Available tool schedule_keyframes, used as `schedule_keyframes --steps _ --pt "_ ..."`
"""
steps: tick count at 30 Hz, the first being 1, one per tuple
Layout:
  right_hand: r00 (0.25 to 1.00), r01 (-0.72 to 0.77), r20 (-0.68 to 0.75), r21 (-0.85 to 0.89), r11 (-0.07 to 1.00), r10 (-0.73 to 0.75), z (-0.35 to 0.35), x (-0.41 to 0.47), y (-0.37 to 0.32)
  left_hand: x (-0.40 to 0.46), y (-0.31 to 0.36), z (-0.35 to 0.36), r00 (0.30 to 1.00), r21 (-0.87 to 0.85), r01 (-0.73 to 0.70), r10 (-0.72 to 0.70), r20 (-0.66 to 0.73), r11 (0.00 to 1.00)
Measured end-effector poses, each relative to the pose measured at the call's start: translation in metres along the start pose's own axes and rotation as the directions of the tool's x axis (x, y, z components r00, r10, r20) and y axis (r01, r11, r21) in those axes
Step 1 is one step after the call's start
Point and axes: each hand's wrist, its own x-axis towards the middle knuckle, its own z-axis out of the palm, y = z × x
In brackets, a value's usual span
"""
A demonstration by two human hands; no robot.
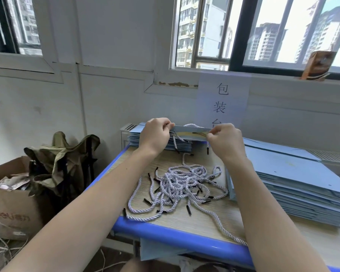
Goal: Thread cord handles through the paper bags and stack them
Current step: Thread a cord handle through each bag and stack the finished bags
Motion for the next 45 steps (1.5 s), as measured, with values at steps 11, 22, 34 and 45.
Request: schedule_keyframes --steps 11,22,34,45 --pt "0.994 -0.094 0.044 -0.156 0.983 0.102 0.011 0.002 0.009 -0.002 0.005 -0.002 0.998 0.054 0.049 -0.047 -0.031 0.997" --pt "0.928 0.168 0.345 -0.047 0.985 -0.142 0.025 -0.008 -0.009 -0.006 0.008 0.0 0.999 0.115 0.054 -0.053 -0.008 0.992" --pt "0.968 0.166 0.185 0.043 0.985 -0.171 0.03 -0.008 -0.01 -0.008 0.011 0.001 1.0 0.13 0.017 -0.02 0.019 0.991" --pt "0.959 0.181 0.229 -0.054 0.982 -0.164 0.038 -0.009 -0.005 -0.009 0.012 0.004 0.999 0.154 0.018 -0.025 0.045 0.988"
